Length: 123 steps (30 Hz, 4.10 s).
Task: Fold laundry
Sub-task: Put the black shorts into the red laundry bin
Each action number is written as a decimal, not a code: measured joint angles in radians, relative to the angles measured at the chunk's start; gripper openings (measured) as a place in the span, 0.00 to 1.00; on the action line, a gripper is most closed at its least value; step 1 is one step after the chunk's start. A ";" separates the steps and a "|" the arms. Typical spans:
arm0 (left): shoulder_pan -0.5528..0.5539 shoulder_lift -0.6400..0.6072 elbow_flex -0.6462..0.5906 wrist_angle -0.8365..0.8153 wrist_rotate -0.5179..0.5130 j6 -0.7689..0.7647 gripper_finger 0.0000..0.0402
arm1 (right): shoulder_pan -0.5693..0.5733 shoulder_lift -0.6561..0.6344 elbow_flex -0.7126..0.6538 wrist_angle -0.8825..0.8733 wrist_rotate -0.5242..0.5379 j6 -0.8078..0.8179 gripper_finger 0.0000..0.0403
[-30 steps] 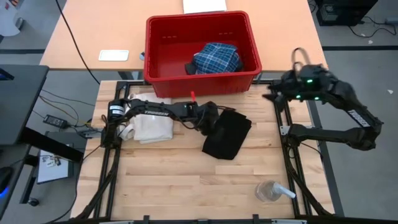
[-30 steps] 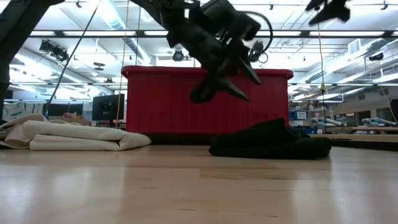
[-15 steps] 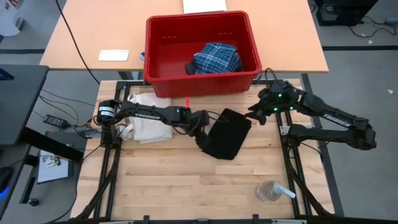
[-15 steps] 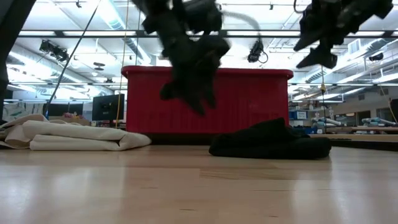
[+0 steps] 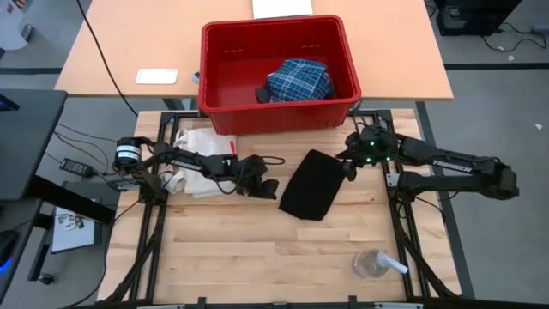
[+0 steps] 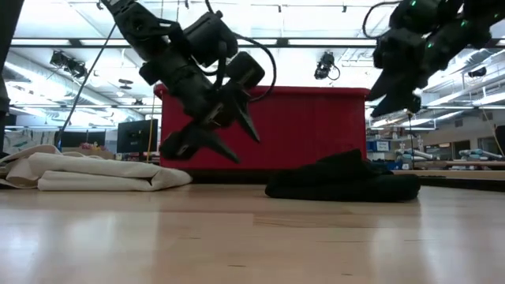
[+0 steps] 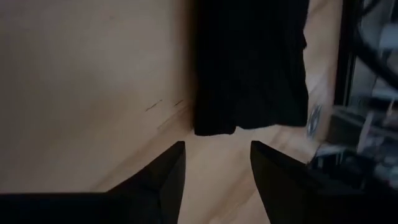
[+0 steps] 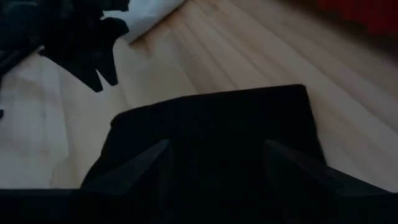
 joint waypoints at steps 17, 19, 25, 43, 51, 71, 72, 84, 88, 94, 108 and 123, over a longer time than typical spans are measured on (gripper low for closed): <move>-0.036 0.100 -0.001 0.189 -0.018 -0.263 0.77 | 0.003 0.403 -0.076 0.280 -0.017 -0.052 0.65; -0.046 0.113 -0.001 0.230 -0.019 -0.281 0.77 | 0.007 0.417 -0.077 0.261 0.000 -0.047 0.65; -0.079 0.114 0.000 0.235 -0.038 -0.303 0.75 | 0.022 0.354 -0.066 0.245 0.007 -0.015 0.65; -0.090 0.255 0.116 0.273 -0.148 -0.320 0.75 | -0.125 0.264 0.011 -0.197 -0.012 0.141 0.70; -0.079 0.258 0.125 0.243 -0.147 -0.301 0.74 | -0.175 0.213 0.012 -0.238 -0.079 0.158 0.78; -0.078 0.258 0.125 0.227 -0.152 -0.339 0.61 | -0.128 0.430 -0.028 -0.018 -0.045 0.091 0.78; -0.078 0.263 0.125 0.231 -0.152 -0.337 0.60 | -0.125 0.443 -0.028 0.008 -0.056 0.105 0.78; -0.071 0.287 0.124 0.298 -0.144 -0.327 0.58 | -0.082 0.541 -0.027 0.155 -0.126 0.188 0.78; -0.071 0.287 0.124 0.293 -0.132 -0.279 0.53 | -0.082 0.542 -0.027 0.182 -0.138 0.193 0.78; -0.071 0.288 0.124 0.292 -0.102 -0.232 0.16 | -0.087 0.496 -0.017 0.165 -0.164 0.195 0.78; -0.069 0.290 0.124 0.307 -0.072 -0.224 0.04 | -0.221 0.263 -0.059 -0.108 -0.150 0.335 0.81; -0.068 0.292 0.123 0.354 -0.068 -0.204 0.05 | -0.149 0.267 -0.198 0.135 -0.098 0.711 0.97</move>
